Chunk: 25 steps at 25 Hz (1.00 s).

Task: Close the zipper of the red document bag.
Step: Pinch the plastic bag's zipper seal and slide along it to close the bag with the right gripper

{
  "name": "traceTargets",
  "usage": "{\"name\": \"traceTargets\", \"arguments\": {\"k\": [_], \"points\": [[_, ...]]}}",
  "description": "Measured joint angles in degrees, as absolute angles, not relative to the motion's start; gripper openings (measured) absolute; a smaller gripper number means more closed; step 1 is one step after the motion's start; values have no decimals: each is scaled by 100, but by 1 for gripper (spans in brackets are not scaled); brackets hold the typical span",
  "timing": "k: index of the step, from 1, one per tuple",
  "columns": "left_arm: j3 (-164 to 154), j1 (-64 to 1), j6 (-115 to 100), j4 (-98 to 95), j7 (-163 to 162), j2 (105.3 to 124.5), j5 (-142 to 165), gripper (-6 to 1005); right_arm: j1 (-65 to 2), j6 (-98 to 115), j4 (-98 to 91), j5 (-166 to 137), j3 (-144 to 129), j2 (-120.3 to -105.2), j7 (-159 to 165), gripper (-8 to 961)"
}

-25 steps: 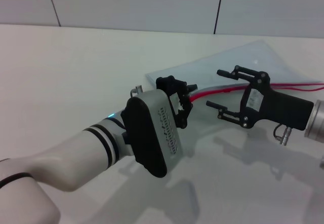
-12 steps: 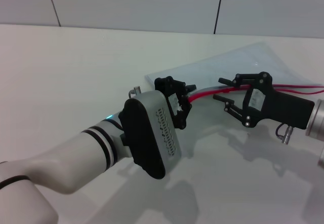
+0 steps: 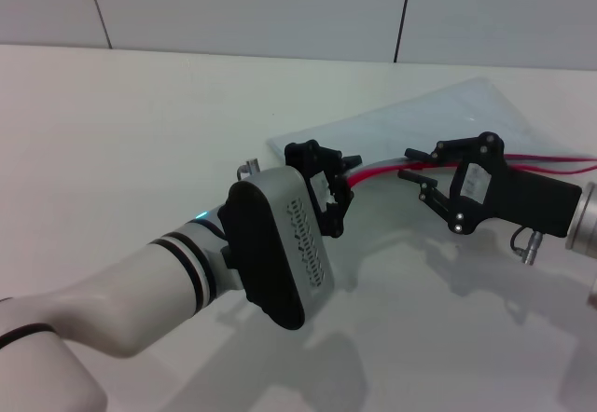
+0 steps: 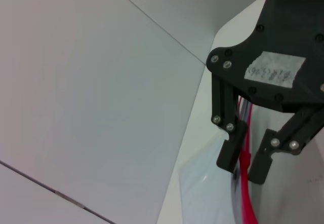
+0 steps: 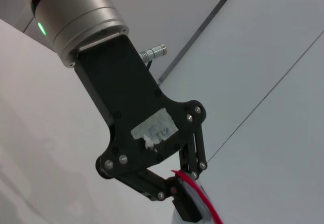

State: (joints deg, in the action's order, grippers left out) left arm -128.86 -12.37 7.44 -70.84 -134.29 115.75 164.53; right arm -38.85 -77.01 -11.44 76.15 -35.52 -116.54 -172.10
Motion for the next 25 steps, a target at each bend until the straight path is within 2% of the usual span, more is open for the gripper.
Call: {"name": "traceTargets", "arguments": {"k": [4, 21, 25], "points": [[-12891, -1231, 746, -7104, -13429, 11569, 16453, 52, -3884, -7697, -1151, 7610, -3555, -11654, -17210, 181], [-12893, -1221, 759, -7110, -13430, 11566, 16453, 52, -3867, -7637, -1214, 7602, -3560, -11659, -17209, 79], [-12888, -1221, 759, -7104, -13430, 11566, 16453, 52, -3864, -7637, -1214, 7602, -3560, -11661, -17209, 91]]}}
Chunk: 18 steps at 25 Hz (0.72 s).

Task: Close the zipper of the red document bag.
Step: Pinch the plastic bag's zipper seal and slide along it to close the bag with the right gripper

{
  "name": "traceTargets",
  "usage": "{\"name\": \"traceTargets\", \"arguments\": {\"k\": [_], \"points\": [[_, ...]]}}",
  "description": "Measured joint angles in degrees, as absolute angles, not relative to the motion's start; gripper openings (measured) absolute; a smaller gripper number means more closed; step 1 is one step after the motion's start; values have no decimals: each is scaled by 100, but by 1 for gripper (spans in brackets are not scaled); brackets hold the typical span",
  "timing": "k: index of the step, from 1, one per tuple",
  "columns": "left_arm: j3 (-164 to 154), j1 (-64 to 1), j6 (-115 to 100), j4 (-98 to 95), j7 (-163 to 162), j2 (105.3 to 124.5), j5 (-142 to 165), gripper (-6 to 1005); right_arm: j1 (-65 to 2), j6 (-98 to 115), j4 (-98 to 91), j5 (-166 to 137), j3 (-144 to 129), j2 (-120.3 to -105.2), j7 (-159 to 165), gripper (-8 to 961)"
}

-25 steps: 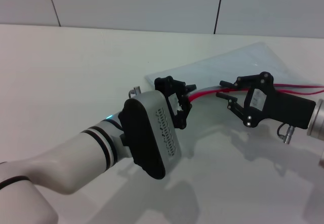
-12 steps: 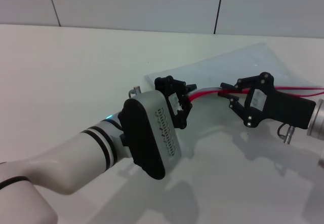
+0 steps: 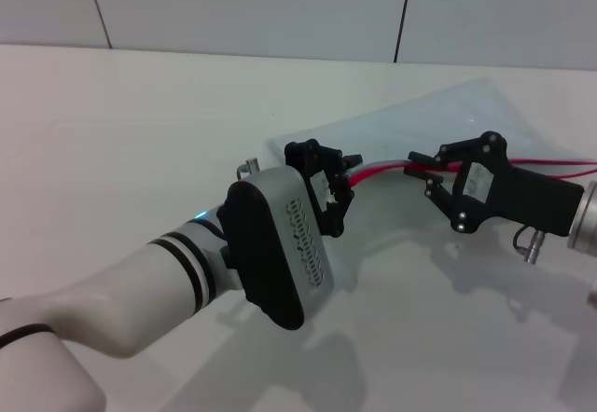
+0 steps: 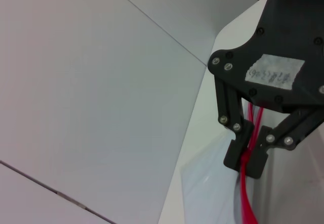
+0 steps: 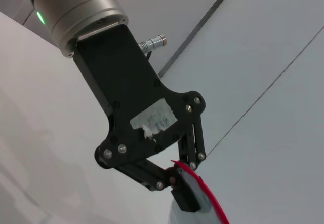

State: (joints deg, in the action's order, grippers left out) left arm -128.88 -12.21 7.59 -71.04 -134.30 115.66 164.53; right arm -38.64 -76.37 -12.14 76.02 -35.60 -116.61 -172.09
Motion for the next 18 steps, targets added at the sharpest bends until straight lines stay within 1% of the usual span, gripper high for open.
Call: {"name": "traceTargets", "arguments": {"k": [8, 18], "points": [[-12935, -1186, 758, -7192, -13430, 11553, 16453, 51, -3850, -7252, -1180, 7652, -3511, -11663, -17203, 114], [-13158, -964, 1044, -7452, -13420, 11369, 16453, 51, -3703, -6729, -1215, 8026, -3486, -11635, -17200, 143]]}}
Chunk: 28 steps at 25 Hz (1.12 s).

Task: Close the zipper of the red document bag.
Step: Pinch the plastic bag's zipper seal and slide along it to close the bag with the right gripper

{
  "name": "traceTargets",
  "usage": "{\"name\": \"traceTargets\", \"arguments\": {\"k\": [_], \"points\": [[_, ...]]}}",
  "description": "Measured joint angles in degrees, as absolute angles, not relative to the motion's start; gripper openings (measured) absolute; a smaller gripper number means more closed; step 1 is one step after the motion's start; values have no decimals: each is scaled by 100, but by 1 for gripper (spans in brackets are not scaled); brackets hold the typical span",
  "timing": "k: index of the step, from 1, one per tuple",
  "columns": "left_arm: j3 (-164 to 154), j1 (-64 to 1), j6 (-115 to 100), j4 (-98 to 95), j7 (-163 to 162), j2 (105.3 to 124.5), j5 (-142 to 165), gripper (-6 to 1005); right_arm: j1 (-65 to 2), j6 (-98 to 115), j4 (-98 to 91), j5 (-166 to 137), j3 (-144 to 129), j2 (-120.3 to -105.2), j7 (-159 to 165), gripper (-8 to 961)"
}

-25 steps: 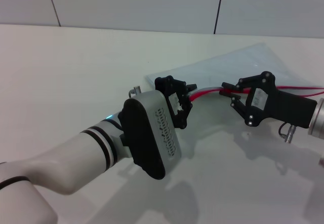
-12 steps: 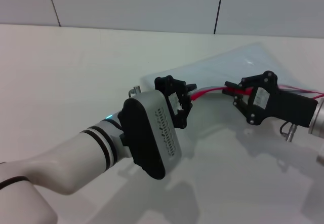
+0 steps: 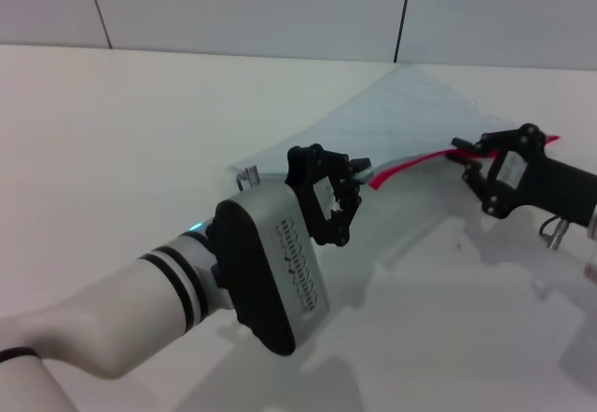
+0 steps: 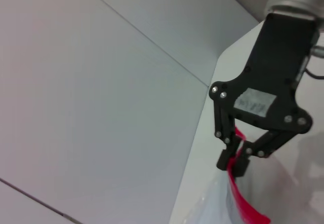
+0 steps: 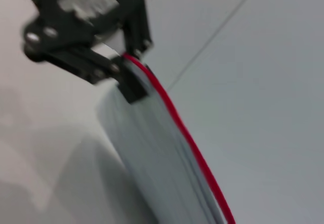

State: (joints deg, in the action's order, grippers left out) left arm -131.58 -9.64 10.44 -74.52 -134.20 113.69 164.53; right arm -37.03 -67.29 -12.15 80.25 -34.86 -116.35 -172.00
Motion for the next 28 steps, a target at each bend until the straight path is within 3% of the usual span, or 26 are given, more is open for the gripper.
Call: {"name": "traceTargets", "arguments": {"k": [7, 19, 28], "points": [[-13379, -832, 1087, -7615, -13315, 11308, 16453, 51, -3595, -6353, -1284, 8429, -3480, -11630, -17200, 163], [-14064, -656, 1285, -7887, -13272, 11007, 16425, 52, -3592, -5032, -1373, 10050, -3480, -11628, -17200, 198], [-14147, -633, 1325, -7869, -13270, 10977, 16426, 42, -3584, -4575, -1424, 11490, -3478, -11626, -17201, 224]]}}
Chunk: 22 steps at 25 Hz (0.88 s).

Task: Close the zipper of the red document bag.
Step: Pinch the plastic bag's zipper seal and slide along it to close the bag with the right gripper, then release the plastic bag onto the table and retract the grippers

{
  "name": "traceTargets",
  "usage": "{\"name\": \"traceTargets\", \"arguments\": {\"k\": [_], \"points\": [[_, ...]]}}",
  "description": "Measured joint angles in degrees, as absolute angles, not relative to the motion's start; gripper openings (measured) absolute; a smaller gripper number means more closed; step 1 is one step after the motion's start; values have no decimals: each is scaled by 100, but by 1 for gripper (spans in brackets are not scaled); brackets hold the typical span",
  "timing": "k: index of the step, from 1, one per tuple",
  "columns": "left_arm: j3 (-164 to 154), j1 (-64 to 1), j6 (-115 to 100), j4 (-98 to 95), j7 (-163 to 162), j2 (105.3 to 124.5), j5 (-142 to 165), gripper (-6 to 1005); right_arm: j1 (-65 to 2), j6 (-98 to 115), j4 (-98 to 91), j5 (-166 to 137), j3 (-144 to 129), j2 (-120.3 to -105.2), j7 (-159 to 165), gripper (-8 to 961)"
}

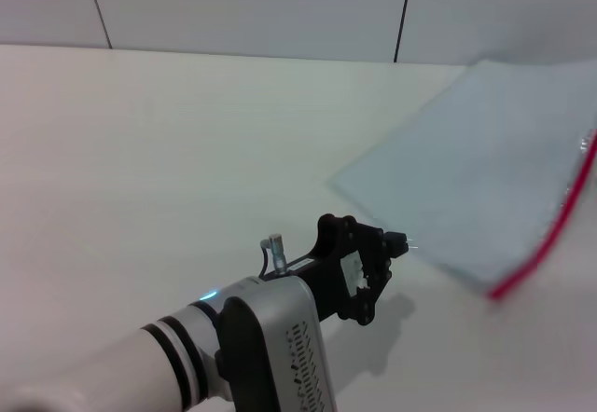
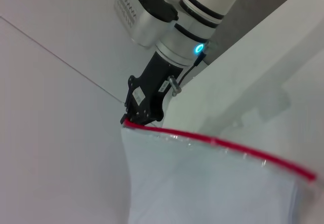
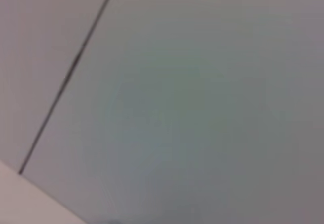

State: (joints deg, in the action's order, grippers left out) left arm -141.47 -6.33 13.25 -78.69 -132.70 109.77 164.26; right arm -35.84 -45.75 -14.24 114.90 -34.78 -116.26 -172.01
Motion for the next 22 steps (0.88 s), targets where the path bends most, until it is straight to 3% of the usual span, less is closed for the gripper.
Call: {"name": "traceTargets", "arguments": {"k": [9, 12, 17, 20, 22], "points": [[-14048, -755, 2213, -7356, -13264, 11032, 16039, 32, -3547, -5083, -1162, 12119, -3145, -11655, -17200, 250], [-13993, -917, 2657, -7003, -13296, 11036, 15549, 34, -3381, -5824, -954, 12336, -2808, -11648, -17195, 316], [-13985, -1215, 3646, -6301, -13353, 11042, 14566, 177, -3078, -7179, -618, 12532, -2329, -11635, -17193, 427], [-13984, -1360, 4295, -5878, -13572, 11062, 14084, 415, -2968, -7704, -465, 12554, -2297, -11636, -17192, 493], [-13983, -1465, 4879, -5544, -13942, 11090, 13741, 462, -2926, -7981, -320, 12563, -2293, -11640, -17189, 580]]}}
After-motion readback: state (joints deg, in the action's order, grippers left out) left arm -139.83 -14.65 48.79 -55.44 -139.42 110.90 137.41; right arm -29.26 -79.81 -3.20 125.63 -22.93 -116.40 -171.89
